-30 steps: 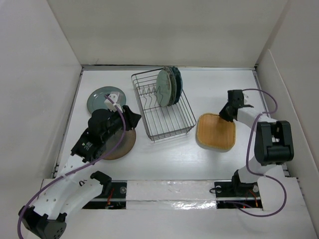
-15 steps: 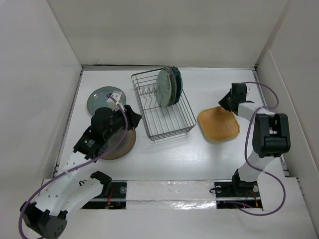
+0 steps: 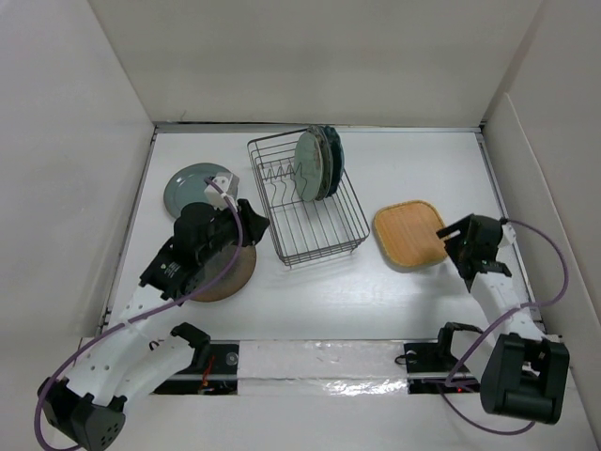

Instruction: Load the plates into the dish rack

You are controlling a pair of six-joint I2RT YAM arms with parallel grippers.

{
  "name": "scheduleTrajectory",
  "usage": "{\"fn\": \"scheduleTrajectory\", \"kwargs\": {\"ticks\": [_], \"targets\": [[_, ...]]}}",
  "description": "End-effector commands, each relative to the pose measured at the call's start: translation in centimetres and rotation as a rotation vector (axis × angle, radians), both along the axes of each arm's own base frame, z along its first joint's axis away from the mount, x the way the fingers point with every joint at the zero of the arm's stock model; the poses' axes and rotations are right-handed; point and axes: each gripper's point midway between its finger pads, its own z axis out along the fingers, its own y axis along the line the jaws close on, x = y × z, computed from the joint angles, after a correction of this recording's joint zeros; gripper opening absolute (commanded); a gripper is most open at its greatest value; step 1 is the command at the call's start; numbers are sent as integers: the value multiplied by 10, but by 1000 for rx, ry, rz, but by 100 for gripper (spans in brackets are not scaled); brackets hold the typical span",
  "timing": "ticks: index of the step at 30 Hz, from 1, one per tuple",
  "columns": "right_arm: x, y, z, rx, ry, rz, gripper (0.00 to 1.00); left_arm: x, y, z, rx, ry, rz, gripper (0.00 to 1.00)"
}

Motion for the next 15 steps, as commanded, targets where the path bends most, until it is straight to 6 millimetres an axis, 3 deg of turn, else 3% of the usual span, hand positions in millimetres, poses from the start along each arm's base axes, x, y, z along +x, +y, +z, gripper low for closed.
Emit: {"fn": "scheduleTrajectory", "kwargs": {"ticks": [1, 5, 8, 15], "targets": [[-29, 12, -14, 64, 52, -6, 78, -3, -8, 33, -44, -86, -41, 34], [-37, 20, -25, 73, 93, 45, 79, -4, -8, 34, -46, -90, -41, 34], [-31, 36, -35, 138, 103, 115, 79, -3, -6, 35, -45, -94, -31, 34], [-22, 69, -46, 253, 92, 222, 70, -2, -5, 32, -38, -87, -20, 34]]}}
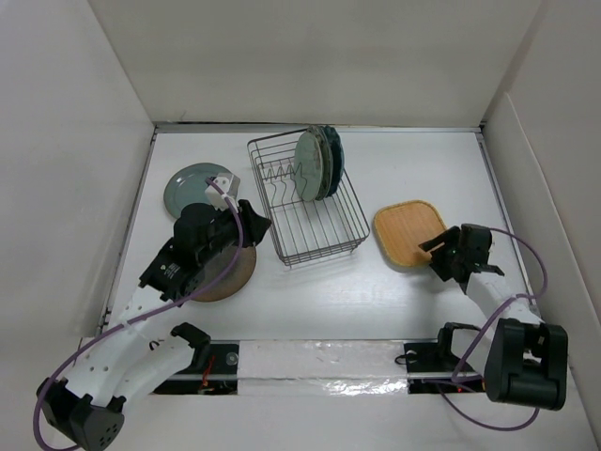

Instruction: Load the plates into the dish rack

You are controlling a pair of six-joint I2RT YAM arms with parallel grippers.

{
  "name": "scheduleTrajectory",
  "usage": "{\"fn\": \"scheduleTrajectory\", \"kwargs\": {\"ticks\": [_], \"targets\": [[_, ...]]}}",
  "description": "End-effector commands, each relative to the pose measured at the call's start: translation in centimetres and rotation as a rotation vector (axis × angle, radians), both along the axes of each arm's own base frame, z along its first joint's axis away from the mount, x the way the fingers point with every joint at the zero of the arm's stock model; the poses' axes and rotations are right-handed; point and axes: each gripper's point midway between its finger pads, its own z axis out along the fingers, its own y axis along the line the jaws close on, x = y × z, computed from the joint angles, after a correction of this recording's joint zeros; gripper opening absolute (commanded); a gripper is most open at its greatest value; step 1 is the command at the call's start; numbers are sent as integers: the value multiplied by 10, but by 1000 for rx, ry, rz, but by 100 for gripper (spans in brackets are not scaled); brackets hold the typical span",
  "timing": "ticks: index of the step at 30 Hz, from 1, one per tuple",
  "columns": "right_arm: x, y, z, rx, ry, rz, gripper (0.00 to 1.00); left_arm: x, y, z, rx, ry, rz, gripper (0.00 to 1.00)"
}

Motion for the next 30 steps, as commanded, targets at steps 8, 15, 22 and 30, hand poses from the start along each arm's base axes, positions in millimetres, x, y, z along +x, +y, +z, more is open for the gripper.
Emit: {"fn": "scheduleTrajectory", "kwargs": {"ticks": [8, 15, 22, 30], "targets": [[21, 14, -4, 92, -59, 28, 66, 5, 1, 29, -22, -80, 16, 34], [33, -1, -6, 76, -81, -25, 30, 6, 4, 30, -20, -87, 29, 34], [41, -19, 11, 2, -176, -66, 0, 9, 4, 25, -8, -78, 37, 34], [54, -52, 183, -307, -574, -127, 0, 12, 8, 26, -11, -78, 52, 34]]}}
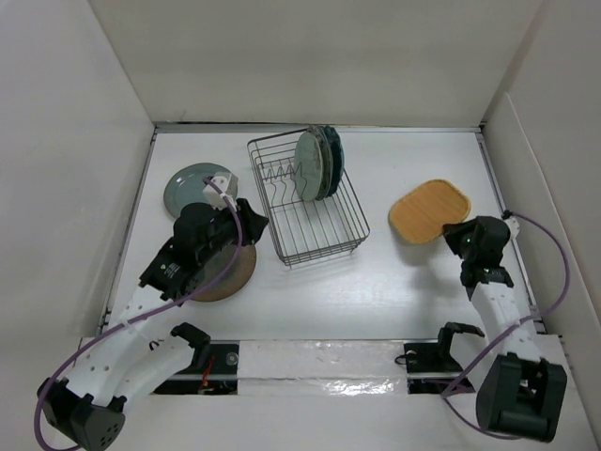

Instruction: Load the plates into the dish rack

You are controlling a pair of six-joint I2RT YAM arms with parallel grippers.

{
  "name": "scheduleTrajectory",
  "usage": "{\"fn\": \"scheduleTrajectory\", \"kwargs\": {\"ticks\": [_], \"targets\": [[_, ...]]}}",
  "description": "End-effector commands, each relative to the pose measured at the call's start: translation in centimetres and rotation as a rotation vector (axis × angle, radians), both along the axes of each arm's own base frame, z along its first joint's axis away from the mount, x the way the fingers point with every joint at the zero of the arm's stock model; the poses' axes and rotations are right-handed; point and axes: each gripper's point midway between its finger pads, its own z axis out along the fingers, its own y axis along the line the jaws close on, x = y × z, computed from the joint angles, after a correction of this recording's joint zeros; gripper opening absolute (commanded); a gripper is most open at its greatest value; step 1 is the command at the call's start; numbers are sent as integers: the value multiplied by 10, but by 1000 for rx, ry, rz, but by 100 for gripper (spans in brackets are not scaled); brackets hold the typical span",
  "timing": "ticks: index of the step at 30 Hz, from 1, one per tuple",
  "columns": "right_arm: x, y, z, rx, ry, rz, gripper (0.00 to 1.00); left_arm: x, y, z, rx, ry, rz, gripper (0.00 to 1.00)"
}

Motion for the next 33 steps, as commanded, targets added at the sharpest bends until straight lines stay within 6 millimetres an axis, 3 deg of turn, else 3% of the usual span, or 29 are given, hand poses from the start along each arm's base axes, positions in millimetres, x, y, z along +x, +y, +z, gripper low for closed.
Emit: {"fn": "scheduleTrajectory", "kwargs": {"ticks": [1, 3, 4, 6, 7, 10, 11, 12, 13, 14, 17, 18, 19, 20, 22, 23, 26, 27, 29, 30, 33], "targets": [[16, -25, 126, -205, -296, -87, 0, 7, 1, 27, -22, -73, 10, 34], [14, -18, 163, -269, -361, -63, 0, 9, 3, 23, -17, -64, 20, 34], [14, -16, 197, -298, -416, -60, 0, 9, 3, 24, -17, -65, 21, 34], [16, 1, 229, -347, -469, -1, 0, 11, 6, 24, -19, -68, 30, 34], [14, 8, 266, -366, -541, 10, 0, 11, 5, 25, -21, -68, 29, 34], [20, 43, 307, -419, -599, 91, 0, 12, 8, 26, -22, -69, 36, 34], [16, 51, 337, -453, -650, 104, 0, 12, 8, 25, -22, -68, 40, 34], [16, 75, 348, -444, -678, 157, 0, 12, 9, 25, -22, -69, 41, 34], [25, 84, 349, -456, -666, 161, 0, 12, 9, 25, -21, -70, 44, 34], [22, 93, 373, -471, -715, 174, 0, 12, 10, 25, -21, -70, 47, 34], [37, 150, 380, -471, -739, 294, 0, 12, 11, 27, -22, -78, 50, 34], [35, 162, 398, -463, -777, 312, 0, 12, 11, 27, -22, -78, 51, 34], [39, 173, 403, -464, -789, 317, 0, 11, 11, 27, -22, -78, 51, 34], [48, 203, 392, -490, -768, 372, 0, 12, 12, 27, -18, -78, 58, 34], [54, 221, 403, -502, -785, 363, 0, 13, 15, 26, -11, -79, 71, 34], [70, 244, 387, -524, -751, 398, 0, 13, 16, 27, -9, -81, 78, 34], [87, 266, 386, -522, -753, 412, 0, 11, 19, 30, -14, -94, 87, 34], [103, 279, 368, -543, -718, 432, 0, 11, 19, 30, -16, -95, 88, 34], [114, 287, 367, -565, -690, 437, 0, 11, 19, 32, -16, -98, 89, 34], [123, 301, 351, -578, -658, 466, 0, 11, 19, 31, -16, -96, 89, 34], [130, 313, 343, -607, -614, 498, 0, 11, 20, 33, -15, -102, 91, 34]]}}
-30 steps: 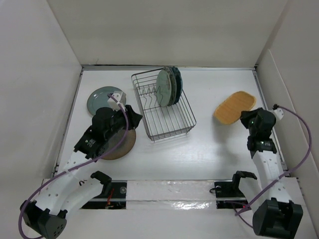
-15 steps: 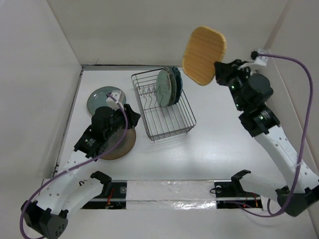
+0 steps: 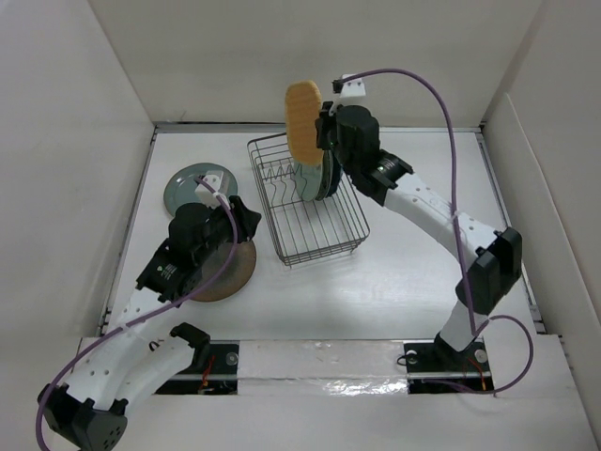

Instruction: Load the plates into the dish rack

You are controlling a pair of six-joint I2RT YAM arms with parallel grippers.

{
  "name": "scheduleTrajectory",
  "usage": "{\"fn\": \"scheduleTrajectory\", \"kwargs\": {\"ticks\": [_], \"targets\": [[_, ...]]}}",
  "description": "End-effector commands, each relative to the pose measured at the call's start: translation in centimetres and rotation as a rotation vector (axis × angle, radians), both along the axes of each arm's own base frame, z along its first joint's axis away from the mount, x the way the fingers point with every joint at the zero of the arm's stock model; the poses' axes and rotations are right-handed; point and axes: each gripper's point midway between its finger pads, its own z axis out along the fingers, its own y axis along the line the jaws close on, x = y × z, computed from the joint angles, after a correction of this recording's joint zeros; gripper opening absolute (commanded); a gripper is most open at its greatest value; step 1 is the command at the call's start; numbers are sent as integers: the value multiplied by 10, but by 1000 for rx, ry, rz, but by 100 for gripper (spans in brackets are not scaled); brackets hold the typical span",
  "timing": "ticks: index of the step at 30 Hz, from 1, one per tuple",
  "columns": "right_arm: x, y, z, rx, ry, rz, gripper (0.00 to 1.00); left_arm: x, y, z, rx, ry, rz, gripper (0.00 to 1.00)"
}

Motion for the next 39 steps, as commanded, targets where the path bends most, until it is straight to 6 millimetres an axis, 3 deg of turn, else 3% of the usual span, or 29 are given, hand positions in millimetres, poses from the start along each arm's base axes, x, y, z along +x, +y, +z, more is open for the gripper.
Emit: {"fn": "scheduleTrajectory", "kwargs": {"ticks": [1, 3, 5, 6, 8, 10, 13, 20, 32, 36, 39], "targets": [[-3, -2, 72, 82, -134, -23, 0, 3, 4, 27, -23, -75, 17, 34], [-2, 1, 66, 48, -97, -12, 0, 3, 4, 28, -23, -78, 17, 34], [-1, 7, 47, -5, -26, 9, 0, 3, 3, 27, -22, -75, 13, 34], [-3, 6, 59, -4, -29, 12, 0, 3, 2, 26, -24, -73, 10, 34], [-1, 3, 42, -66, 34, 12, 0, 3, 2, 26, -24, -72, 7, 34], [-3, 2, 43, -78, 50, 15, 0, 4, 1, 25, -25, -69, 6, 34], [-4, 1, 30, -111, 106, 37, 0, 4, 0, 24, -24, -64, 0, 34], [7, 6, -20, -184, 218, 56, 0, 5, 0, 22, -20, -61, 1, 34], [26, 20, -75, -217, 312, 87, 0, 6, 0, 19, -17, -52, 4, 34], [33, 33, -107, -236, 374, 114, 0, 7, 1, 17, -12, -48, 12, 34], [35, 38, -121, -226, 400, 113, 0, 9, 4, 17, -14, -45, 36, 35]]}}
